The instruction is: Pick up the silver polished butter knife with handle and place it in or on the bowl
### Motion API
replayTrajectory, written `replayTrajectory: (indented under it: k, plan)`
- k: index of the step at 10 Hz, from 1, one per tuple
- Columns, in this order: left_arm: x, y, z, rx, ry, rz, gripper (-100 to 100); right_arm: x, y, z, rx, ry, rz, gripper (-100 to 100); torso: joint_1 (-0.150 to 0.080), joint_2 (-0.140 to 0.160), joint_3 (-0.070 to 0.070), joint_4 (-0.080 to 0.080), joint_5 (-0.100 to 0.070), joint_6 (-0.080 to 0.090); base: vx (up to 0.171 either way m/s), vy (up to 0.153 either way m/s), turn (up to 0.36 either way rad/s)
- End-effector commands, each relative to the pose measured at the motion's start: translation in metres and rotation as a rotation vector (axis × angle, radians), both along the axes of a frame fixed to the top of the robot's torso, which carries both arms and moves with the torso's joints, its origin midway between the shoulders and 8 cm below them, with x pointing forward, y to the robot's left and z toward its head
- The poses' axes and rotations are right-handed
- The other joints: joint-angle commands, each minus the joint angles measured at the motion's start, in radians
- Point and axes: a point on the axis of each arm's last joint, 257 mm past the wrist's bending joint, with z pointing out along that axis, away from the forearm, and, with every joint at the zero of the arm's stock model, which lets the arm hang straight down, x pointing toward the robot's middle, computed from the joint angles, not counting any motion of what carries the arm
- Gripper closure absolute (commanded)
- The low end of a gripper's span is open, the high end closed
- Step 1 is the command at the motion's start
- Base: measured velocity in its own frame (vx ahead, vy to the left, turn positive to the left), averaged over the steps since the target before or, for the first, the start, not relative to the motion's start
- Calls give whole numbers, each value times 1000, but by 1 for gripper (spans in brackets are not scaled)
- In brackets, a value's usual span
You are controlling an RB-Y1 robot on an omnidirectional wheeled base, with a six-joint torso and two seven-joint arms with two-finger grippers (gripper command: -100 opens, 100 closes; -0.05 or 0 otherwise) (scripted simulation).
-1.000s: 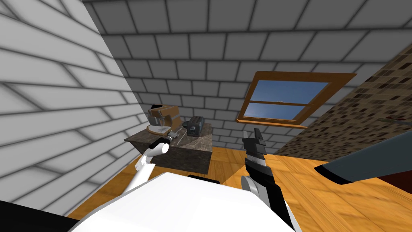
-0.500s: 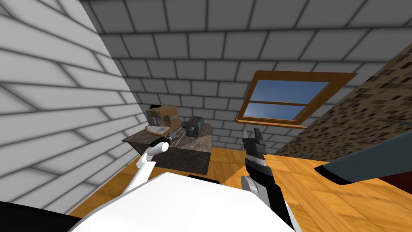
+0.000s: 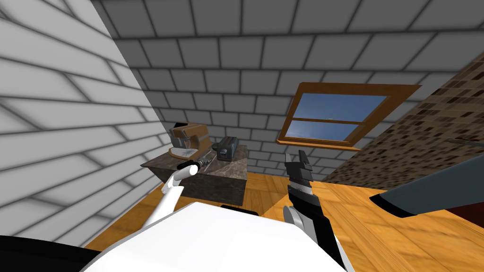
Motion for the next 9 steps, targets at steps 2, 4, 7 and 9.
replayTrajectory:
  k: [2, 4, 7, 9]
  plan:
    - [-3, 0, -13, -90, 50, 14, -100, 0, 0, 0, 0, 0, 0, 0, 0, 0, 0, 0, 0, 0, 18, -29, -1]
    - [-4, -1, -19, -127, 74, 18, -100, 0, 0, 0, 0, 0, 0, 0, 0, 0, 0, 0, 0, 0, 16, -22, 0]
    - [-7, -2, -29, -211, 122, 31, -100, 0, 0, 0, 0, 0, 0, 0, -1, 0, 0, 0, 0, 0, 18, -28, -1]
    - [-8, -4, -34, -255, 145, 37, -100, 0, 0, 0, 0, 0, 0, 0, 0, 0, 0, 0, 0, 0, 17, -20, -1]
